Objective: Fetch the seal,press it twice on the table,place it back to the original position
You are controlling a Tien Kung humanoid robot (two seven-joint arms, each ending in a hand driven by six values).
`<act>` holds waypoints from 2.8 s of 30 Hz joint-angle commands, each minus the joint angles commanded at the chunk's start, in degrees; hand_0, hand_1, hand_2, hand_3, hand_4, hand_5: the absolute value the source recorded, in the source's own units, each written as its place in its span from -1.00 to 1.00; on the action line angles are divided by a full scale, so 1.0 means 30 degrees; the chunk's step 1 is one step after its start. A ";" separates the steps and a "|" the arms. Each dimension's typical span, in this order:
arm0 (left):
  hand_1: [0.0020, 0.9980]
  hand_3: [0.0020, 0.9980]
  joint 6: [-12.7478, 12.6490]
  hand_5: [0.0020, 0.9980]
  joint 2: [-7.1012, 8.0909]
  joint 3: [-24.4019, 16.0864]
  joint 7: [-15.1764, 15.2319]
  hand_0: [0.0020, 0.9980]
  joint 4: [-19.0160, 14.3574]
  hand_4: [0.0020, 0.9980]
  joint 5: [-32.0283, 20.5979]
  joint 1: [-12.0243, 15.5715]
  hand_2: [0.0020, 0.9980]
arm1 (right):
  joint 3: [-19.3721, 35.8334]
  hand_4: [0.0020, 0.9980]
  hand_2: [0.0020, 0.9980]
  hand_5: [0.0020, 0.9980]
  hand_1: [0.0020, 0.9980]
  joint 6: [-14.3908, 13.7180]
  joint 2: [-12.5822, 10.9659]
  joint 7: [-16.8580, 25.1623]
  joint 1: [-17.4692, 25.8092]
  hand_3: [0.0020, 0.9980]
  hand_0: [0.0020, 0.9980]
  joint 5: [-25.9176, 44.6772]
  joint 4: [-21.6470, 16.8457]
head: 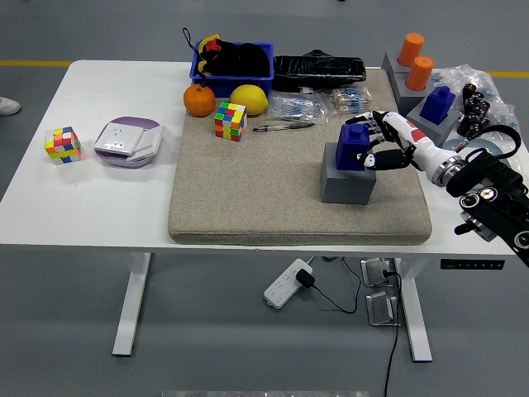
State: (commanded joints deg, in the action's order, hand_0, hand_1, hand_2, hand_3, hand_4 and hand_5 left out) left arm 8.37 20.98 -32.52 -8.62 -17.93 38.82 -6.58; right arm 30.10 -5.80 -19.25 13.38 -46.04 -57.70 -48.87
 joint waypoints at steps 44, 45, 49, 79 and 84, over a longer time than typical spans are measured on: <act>0.60 0.64 -0.0003 -0.45 -0.0026 -0.0063 0.0007 0.64 -0.0020 0.56 0.0022 0.0000 0.53 | -0.0621 0.11 -0.23 -1.00 -0.20 0.0245 -0.0141 -0.0338 -0.0187 -0.15 0.06 0.0137 -0.0048; 0.60 0.64 0.0000 -0.45 -0.0027 -0.0061 0.0004 0.64 -0.0020 0.56 0.0027 0.0003 0.53 | -0.0628 0.11 -0.23 -1.00 -0.19 0.0248 -0.0144 -0.0343 -0.0192 -0.15 0.06 0.0135 -0.0055; 0.60 0.64 0.0012 -0.45 -0.0036 -0.0029 -0.0010 0.64 0.0027 0.56 -0.0015 0.0057 0.53 | -0.0710 0.11 -0.23 -1.00 -0.19 0.0272 -0.0173 -0.0392 -0.0219 -0.15 0.06 0.0145 -0.0105; 0.60 0.64 0.0023 -0.45 -0.0057 -0.0012 -0.0011 0.64 -0.0004 0.56 -0.0033 -0.0002 0.53 | -0.0890 0.62 0.49 -1.00 0.49 0.0180 0.0116 -0.0614 -0.0514 0.54 0.48 -0.0118 0.0184; 0.60 0.64 0.0028 -0.45 -0.0031 0.0013 -0.0016 0.64 -0.0016 0.56 -0.0019 -0.0026 0.53 | -0.0879 0.65 0.60 -1.00 0.59 0.0213 0.0105 -0.0664 -0.0543 0.61 0.54 -0.0174 0.0174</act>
State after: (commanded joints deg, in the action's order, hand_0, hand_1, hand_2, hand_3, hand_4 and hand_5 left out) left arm 8.45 20.89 -32.48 -8.67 -17.98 38.76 -6.66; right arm 27.46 -5.17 -18.93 11.39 -47.67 -58.22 -48.35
